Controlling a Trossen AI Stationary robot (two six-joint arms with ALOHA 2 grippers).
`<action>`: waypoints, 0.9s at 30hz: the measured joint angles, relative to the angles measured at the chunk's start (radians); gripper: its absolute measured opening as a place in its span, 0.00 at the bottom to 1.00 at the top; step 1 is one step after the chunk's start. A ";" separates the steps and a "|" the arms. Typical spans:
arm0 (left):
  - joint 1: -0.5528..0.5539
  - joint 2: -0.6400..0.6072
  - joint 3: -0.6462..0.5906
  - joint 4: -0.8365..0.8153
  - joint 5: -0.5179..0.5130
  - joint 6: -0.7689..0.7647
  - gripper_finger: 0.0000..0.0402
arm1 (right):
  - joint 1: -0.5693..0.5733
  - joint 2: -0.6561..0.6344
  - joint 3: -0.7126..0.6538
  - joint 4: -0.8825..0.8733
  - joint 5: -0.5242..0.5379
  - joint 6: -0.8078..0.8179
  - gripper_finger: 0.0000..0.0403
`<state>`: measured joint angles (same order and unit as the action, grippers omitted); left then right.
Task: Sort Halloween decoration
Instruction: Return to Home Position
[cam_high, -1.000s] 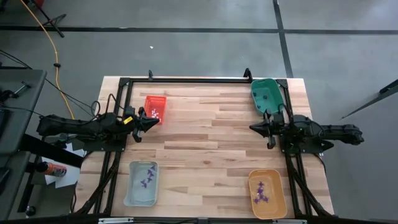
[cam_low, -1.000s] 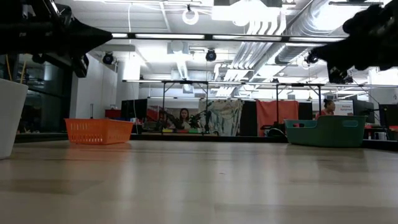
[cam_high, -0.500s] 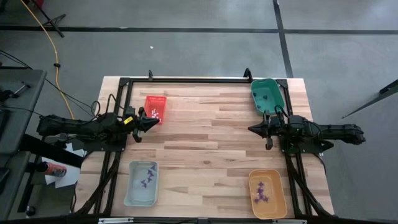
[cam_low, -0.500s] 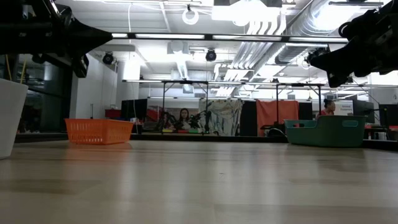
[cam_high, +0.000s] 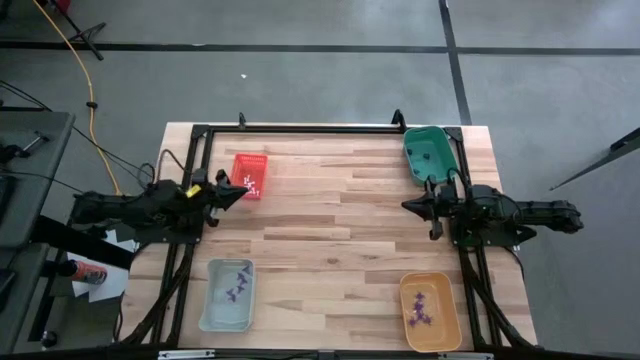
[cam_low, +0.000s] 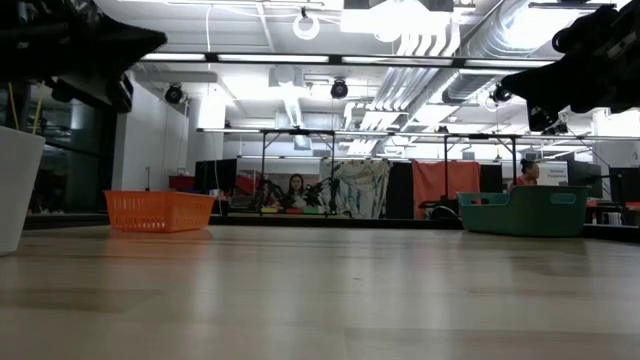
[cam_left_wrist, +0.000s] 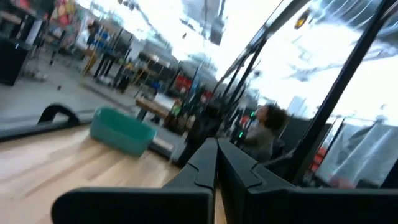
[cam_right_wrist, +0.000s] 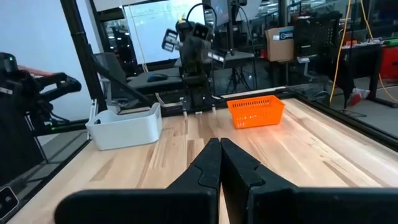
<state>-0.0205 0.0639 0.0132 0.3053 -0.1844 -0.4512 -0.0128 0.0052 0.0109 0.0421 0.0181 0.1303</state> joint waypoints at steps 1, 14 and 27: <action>0.001 -0.041 0.000 -0.018 -0.001 0.000 0.00 | 0.000 0.001 0.000 -0.001 0.000 0.000 0.00; -0.059 -0.060 0.000 -0.016 -0.002 0.000 0.00 | 0.000 0.001 0.000 -0.009 0.000 0.000 0.00; -0.106 -0.061 0.000 -0.207 0.029 0.426 0.00 | 0.000 0.001 0.000 -0.013 0.000 0.000 0.00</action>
<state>-0.1265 0.0032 0.0135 0.0984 -0.1559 -0.0257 -0.0128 0.0063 0.0109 0.0296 0.0181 0.1303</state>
